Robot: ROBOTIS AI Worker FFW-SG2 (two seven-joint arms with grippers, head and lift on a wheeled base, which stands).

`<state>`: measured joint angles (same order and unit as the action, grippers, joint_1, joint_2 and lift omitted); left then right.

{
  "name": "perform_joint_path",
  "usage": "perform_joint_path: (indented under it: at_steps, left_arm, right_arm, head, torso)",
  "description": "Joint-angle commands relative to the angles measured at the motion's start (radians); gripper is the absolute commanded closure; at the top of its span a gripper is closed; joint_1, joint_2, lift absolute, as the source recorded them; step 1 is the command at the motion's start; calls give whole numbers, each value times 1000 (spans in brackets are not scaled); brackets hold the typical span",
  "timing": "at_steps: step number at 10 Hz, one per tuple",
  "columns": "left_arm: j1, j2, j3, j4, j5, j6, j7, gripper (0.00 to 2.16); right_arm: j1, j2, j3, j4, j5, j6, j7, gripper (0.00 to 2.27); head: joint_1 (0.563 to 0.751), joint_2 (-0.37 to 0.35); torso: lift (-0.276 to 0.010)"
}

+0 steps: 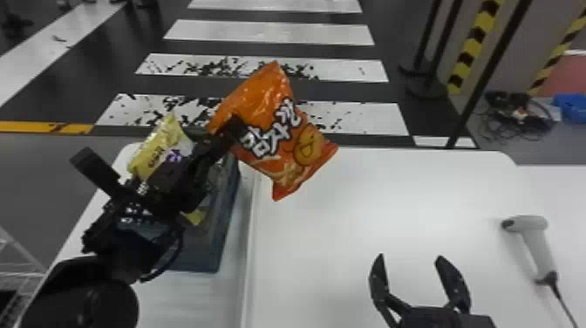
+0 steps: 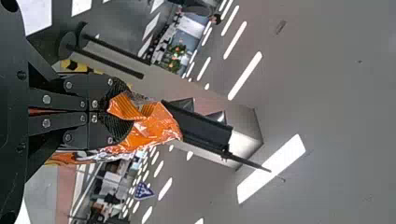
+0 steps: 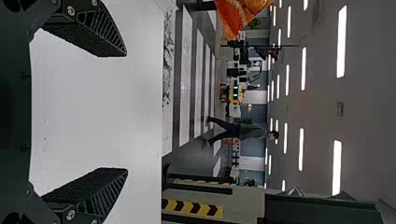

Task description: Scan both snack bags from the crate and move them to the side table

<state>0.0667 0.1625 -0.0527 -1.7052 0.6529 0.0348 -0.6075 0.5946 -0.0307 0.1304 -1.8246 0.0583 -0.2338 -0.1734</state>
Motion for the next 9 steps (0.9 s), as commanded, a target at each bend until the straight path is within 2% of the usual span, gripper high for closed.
perform_joint_path:
  at_steps: [1, 3, 5, 7, 8, 9]
  left_arm:
    - [-74, -23, -88, 127, -2, -8, 8, 2138]
    - [-153, -44, -177, 274, -36, -5, 25, 2138]
    - [-205, -46, -237, 352, -61, 35, 22, 2138]
    - [-229, -64, -250, 430, -52, 100, 6, 2138]
    - [-240, -77, -251, 470, -15, 143, -18, 2138]
    - [-245, -87, -253, 487, -6, 198, -29, 2138]
  right_arm:
    - [4, 0, -3, -5, 0, 0, 0, 117]
    - [13, 0, -6, -19, 0, 0, 0, 117]
    - [16, 0, -9, -28, -2, -3, 0, 117]
    - [16, 0, -8, -33, -3, 0, 0, 117]
    - [16, 0, -8, -36, -3, 0, 0, 117]
    - [16, 0, -6, -36, -3, 0, 0, 117]
  head:
    - [695, -53]
    - [695, -126]
    - [695, -181]
    - [695, -211]
    - [695, -223]
    - [695, -236]
  torso:
    - [-99]
    - [-99]
    - [-99]
    - [-99]
    - [-99]
    - [-99]
